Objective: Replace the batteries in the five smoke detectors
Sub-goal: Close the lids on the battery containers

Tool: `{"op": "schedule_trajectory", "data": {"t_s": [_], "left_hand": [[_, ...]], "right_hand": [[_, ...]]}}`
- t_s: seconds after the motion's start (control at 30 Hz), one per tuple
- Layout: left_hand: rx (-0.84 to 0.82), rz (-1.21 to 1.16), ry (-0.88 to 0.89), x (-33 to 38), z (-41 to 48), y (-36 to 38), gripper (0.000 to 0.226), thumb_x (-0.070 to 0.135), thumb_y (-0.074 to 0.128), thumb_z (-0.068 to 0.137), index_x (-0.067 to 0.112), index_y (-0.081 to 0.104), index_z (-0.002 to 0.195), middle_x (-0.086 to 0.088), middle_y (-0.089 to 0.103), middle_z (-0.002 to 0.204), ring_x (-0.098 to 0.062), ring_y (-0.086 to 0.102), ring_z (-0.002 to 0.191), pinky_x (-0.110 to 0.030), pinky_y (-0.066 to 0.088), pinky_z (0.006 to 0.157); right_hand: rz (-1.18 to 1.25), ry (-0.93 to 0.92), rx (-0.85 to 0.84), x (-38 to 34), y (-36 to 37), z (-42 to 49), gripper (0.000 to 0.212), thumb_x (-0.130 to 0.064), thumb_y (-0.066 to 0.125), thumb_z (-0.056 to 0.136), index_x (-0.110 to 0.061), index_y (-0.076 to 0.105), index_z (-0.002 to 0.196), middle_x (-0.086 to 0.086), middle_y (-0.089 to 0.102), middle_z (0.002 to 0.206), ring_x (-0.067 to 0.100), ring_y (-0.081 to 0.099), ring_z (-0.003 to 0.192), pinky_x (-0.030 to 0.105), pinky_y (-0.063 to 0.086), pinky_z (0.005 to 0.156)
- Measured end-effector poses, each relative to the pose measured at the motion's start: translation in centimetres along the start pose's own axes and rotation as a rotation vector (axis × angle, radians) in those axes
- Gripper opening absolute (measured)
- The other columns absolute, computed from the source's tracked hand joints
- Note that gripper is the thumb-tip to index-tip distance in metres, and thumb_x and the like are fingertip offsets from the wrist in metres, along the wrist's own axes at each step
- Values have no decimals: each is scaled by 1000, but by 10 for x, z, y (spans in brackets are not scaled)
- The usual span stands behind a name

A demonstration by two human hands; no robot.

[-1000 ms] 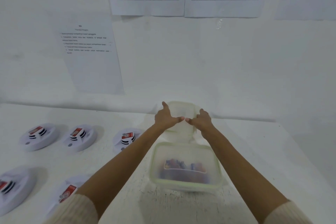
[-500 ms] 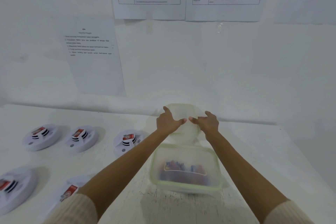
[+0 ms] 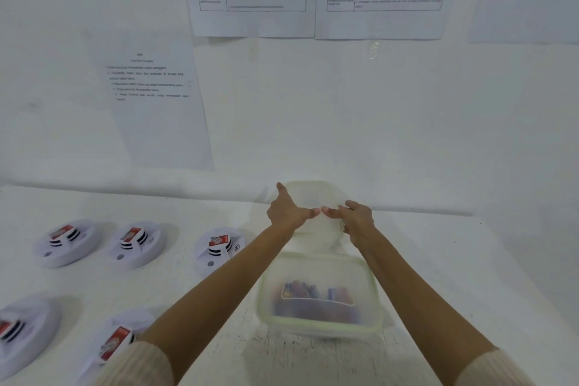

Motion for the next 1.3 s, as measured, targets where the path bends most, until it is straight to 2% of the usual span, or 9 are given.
{"op": "schedule_trajectory", "data": {"t_s": [0.37,0.57,0.7,0.8,0.87,0.97,1.07,1.17,1.3], "left_hand": [[21,-45,-40,-5,10,-2,98,41,74,75,6,17,146,-9,41,143,-25,40,132,-31,36,103],[-81,-21,50,1,11,-8,97,36,69,82,6,6,148,-10,35,147,-27,35,134,-32,35,102],[-177,-63,114,-1,8,-13,86,32,62,88,7,6,148,-11,27,151,-28,28,138,-36,29,107],[-184,172,124,3,0,2,69,39,40,98,11,3,149,-12,5,157,-28,11,143,-45,18,114],[-165,357,118,5,-8,16,66,47,26,99,13,2,149,-13,-9,157,-28,-5,145,-53,5,113],[-215,451,176,0,-12,21,77,58,25,95,12,-4,149,-14,-19,155,-27,-17,143,-55,-5,112],[-293,481,251,-11,-3,4,79,60,31,92,21,-5,149,-10,-23,154,-27,-22,141,-56,-10,110],[-382,437,230,-23,10,-20,72,59,38,90,38,0,147,-11,-26,152,-36,-24,139,-60,-10,109],[-282,380,192,-28,23,-31,56,42,41,97,40,14,146,-12,-21,154,-42,-18,139,-61,0,111]], "right_hand": [[-13,-16,-7,4,2,12,80,-9,82,67,-4,41,136,15,52,132,31,51,120,44,43,101],[-481,-132,-197,-14,9,10,88,-21,69,81,-25,12,148,13,23,146,33,32,132,43,42,99],[-786,-285,-327,-24,-3,12,93,-39,72,77,-31,11,147,9,-8,154,28,-4,143,42,11,115],[-829,-302,-447,-28,-9,21,81,-39,66,82,-36,17,146,-3,-21,154,22,-18,142,48,2,116],[-857,-342,-534,-26,-12,26,75,-40,61,85,-36,17,145,-7,-15,155,18,-15,143,47,2,117],[-831,-407,-568,-18,-14,29,53,-44,45,93,-36,27,142,-9,3,156,15,4,144,40,7,117],[-869,-547,-354,-10,-16,30,40,-47,33,96,-37,44,134,-6,30,145,17,21,135,36,16,114],[-904,-730,-142,-2,-18,26,35,-42,37,97,-35,56,124,-1,48,121,18,31,118,34,27,107],[-778,-881,-21,2,-24,18,27,-35,51,92,-25,68,111,-2,42,85,14,40,89,24,37,77]]}}
Point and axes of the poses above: each hand's wrist, its own z-axis towards the middle knuckle, its own y-axis out of the palm, x = y × z, the point moved 1 cm from there along z, towards the middle knuckle
